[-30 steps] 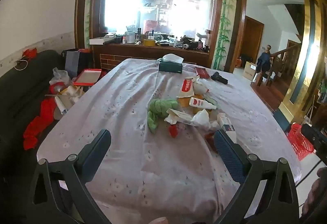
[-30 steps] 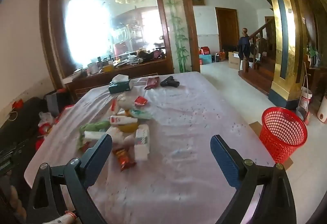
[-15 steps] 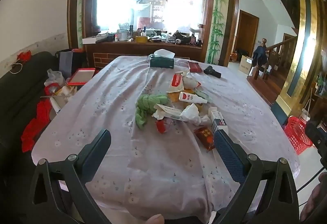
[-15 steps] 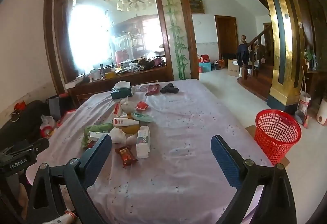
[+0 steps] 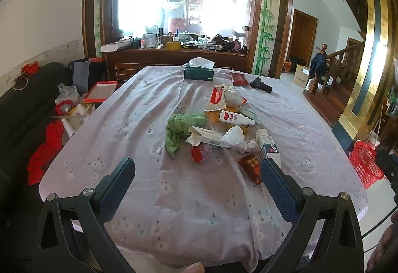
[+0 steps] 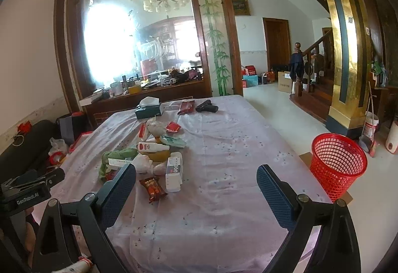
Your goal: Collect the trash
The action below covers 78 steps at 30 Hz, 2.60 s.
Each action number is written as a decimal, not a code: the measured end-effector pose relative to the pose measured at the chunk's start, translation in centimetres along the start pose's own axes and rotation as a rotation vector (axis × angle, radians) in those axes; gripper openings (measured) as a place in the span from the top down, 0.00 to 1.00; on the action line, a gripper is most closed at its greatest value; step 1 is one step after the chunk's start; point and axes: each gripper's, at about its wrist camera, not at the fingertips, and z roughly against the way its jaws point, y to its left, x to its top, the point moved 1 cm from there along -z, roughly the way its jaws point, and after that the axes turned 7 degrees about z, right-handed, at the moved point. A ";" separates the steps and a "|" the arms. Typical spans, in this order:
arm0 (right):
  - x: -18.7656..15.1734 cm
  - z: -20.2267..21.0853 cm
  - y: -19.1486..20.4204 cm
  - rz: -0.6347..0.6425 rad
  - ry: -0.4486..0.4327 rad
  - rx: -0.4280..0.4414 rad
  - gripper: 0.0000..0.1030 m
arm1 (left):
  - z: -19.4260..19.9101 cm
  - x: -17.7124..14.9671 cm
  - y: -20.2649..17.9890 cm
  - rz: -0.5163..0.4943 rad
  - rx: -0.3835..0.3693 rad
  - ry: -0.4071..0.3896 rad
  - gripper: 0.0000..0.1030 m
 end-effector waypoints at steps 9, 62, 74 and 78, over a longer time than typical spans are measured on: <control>1.0 -2.3 0.8 0.032 0.020 0.011 0.04 | -3.3 0.6 -0.2 -0.003 -0.010 0.036 0.03; 0.4 -5.1 1.1 0.046 0.082 0.034 0.04 | -4.7 0.4 -1.5 -0.032 -0.025 0.064 0.03; 0.6 -6.0 0.1 0.003 0.076 0.090 0.04 | -6.3 0.6 -0.3 0.017 -0.054 0.101 0.03; 0.4 -7.4 0.4 0.016 0.097 0.078 0.04 | -7.2 0.8 -0.3 0.003 -0.063 0.099 0.03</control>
